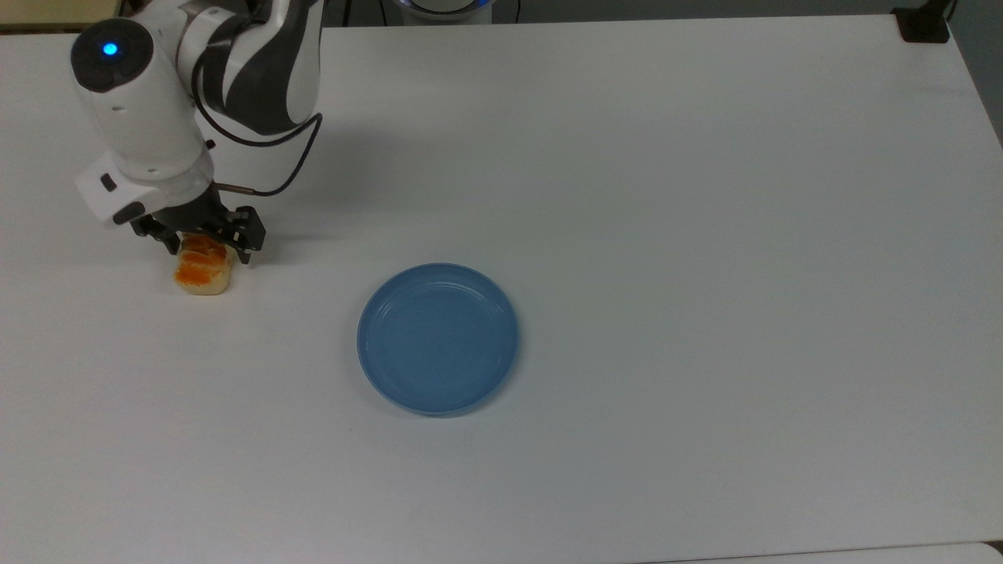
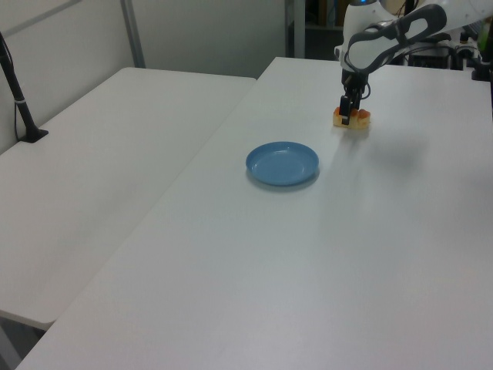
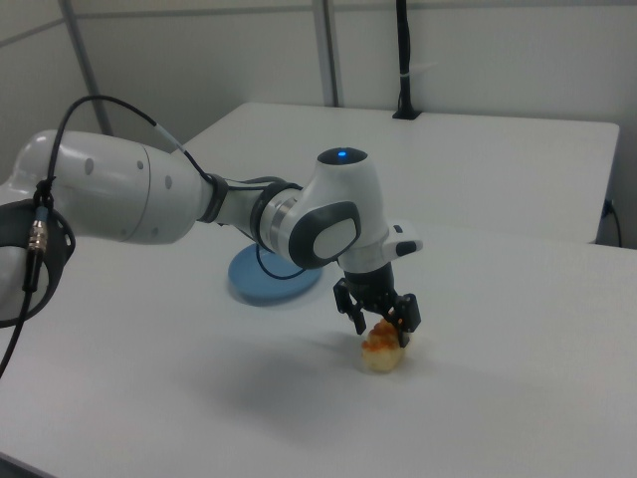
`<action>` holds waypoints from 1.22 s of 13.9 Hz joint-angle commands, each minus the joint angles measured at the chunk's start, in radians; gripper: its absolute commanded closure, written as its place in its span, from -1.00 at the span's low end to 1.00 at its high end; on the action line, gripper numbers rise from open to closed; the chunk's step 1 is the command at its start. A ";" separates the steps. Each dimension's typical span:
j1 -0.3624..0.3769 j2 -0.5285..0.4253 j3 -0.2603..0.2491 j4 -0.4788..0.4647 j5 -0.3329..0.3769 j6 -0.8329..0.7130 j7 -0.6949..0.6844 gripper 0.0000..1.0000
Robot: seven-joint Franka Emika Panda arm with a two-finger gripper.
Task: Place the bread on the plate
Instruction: 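Lift the bread roll and carry it over the blue plate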
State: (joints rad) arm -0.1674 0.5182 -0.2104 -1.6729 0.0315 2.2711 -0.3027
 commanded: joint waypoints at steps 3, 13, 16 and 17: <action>0.020 -0.074 0.038 0.005 0.015 -0.092 0.046 0.12; 0.312 0.045 0.060 0.231 0.001 -0.237 0.578 0.10; 0.312 0.081 0.060 0.266 0.001 -0.171 0.655 0.08; 0.312 0.094 0.060 0.272 -0.001 -0.153 0.686 -0.14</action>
State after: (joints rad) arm 0.1418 0.5706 -0.1402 -1.4535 0.0306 2.0746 0.2997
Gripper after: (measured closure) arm 0.542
